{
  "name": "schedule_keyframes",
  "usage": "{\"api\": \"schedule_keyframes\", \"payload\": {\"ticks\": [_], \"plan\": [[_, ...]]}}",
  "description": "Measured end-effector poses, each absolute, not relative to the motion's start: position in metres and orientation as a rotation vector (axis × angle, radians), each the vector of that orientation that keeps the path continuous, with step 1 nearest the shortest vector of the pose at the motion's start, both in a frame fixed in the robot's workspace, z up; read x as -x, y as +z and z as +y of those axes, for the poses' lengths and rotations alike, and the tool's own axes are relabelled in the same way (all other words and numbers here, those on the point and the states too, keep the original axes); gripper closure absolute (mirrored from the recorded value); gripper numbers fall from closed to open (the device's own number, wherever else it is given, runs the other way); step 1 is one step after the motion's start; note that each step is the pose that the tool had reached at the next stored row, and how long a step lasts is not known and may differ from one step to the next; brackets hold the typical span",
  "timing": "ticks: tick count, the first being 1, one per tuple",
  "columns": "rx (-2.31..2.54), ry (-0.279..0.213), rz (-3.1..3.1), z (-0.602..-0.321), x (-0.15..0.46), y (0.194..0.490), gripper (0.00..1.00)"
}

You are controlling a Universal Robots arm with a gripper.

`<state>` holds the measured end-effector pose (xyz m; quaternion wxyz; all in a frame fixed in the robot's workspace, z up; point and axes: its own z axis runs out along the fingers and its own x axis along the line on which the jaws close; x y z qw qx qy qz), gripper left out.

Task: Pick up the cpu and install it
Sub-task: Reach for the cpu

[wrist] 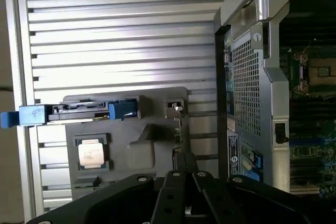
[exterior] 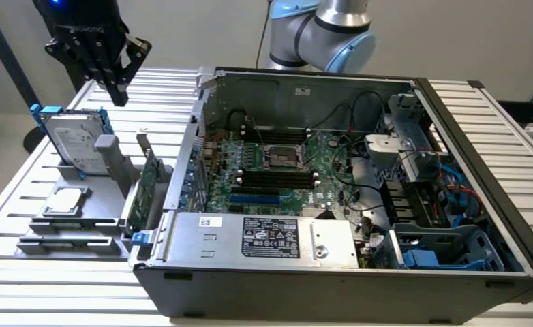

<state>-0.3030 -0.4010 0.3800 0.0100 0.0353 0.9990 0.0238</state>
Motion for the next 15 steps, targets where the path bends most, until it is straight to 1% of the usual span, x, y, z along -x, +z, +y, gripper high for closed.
{"api": "schedule_keyframes", "payload": {"ticks": [15], "plan": [[-0.111,0.074,3.119,-0.401,0.371,0.360,0.89]]}}
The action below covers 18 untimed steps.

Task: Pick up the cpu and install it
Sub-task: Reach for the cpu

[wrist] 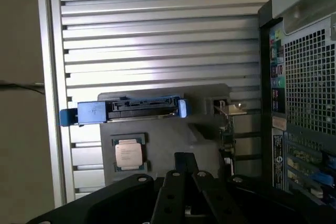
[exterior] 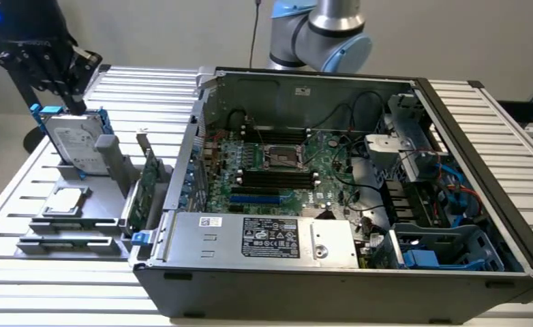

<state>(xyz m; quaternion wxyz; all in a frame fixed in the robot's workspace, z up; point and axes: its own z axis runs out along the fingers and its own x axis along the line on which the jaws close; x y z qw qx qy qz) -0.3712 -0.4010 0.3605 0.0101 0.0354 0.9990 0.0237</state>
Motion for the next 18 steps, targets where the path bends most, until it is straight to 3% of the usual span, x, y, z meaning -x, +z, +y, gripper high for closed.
{"api": "schedule_keyframes", "payload": {"ticks": [18], "plan": [[-0.110,0.073,3.118,-0.402,0.439,0.343,0.89]]}}
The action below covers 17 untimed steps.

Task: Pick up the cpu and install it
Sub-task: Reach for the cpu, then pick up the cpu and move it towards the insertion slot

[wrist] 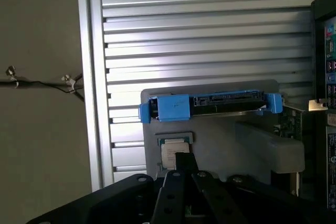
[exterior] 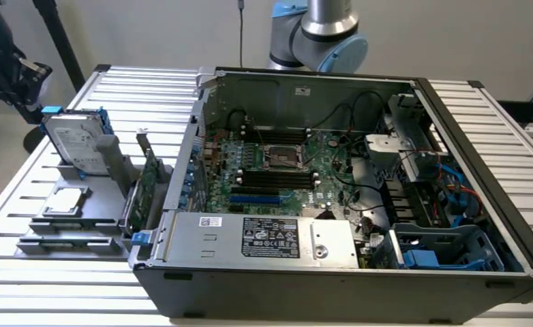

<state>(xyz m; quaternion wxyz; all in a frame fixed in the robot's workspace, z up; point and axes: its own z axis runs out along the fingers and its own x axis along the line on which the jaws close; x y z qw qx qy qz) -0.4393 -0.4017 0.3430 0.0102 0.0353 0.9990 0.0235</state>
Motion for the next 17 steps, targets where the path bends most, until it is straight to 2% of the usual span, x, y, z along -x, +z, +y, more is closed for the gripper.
{"api": "schedule_keyframes", "payload": {"ticks": [17], "plan": [[-0.110,0.073,3.119,-0.4017,0.4393,0.3430,0.88]]}}
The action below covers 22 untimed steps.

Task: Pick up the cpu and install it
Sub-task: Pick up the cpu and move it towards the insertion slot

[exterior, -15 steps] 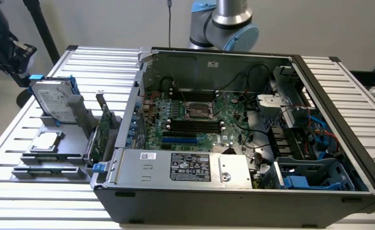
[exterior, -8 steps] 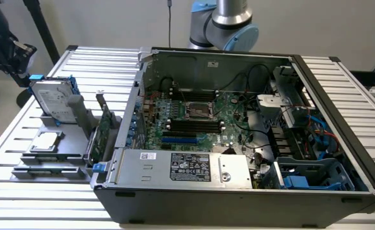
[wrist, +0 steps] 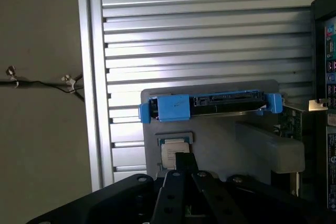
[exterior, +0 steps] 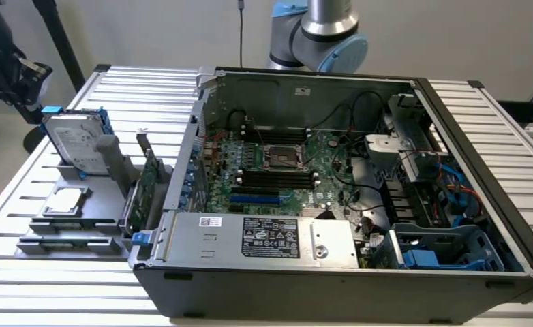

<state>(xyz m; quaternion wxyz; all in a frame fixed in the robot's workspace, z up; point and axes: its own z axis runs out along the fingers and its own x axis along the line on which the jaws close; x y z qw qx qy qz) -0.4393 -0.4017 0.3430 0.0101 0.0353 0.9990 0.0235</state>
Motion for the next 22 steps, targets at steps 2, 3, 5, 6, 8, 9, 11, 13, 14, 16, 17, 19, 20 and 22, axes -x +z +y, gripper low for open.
{"api": "schedule_keyframes", "payload": {"ticks": [2,3,5,6,8,9,11,13,14,16,17,19,20,22], "plan": [[-0.110,0.073,3.119,-0.402,0.439,0.343,0.76],[-0.110,0.073,3.119,-0.402,0.439,0.343,0.76],[-0.110,0.073,3.119,-0.402,0.440,0.343,0.64],[-0.110,0.073,3.119,-0.403,0.440,0.342,0.64],[-0.110,0.073,3.119,-0.404,0.440,0.340,0.53],[-0.110,0.073,3.119,-0.405,0.440,0.339,0.47],[-0.110,0.073,3.120,-0.409,0.440,0.335,0.41],[-0.110,0.074,3.119,-0.414,0.440,0.331,0.41],[-0.110,0.073,3.120,-0.416,0.440,0.330,0.35],[-0.110,0.073,3.120,-0.422,0.440,0.326,0.35],[-0.109,0.073,3.120,-0.425,0.440,0.324,0.35],[-0.107,0.073,3.120,-0.431,0.440,0.321,0.35],[-0.105,0.073,3.121,-0.434,0.440,0.319,0.35],[-0.101,0.073,3.121,-0.438,0.439,0.315,0.35]]}}
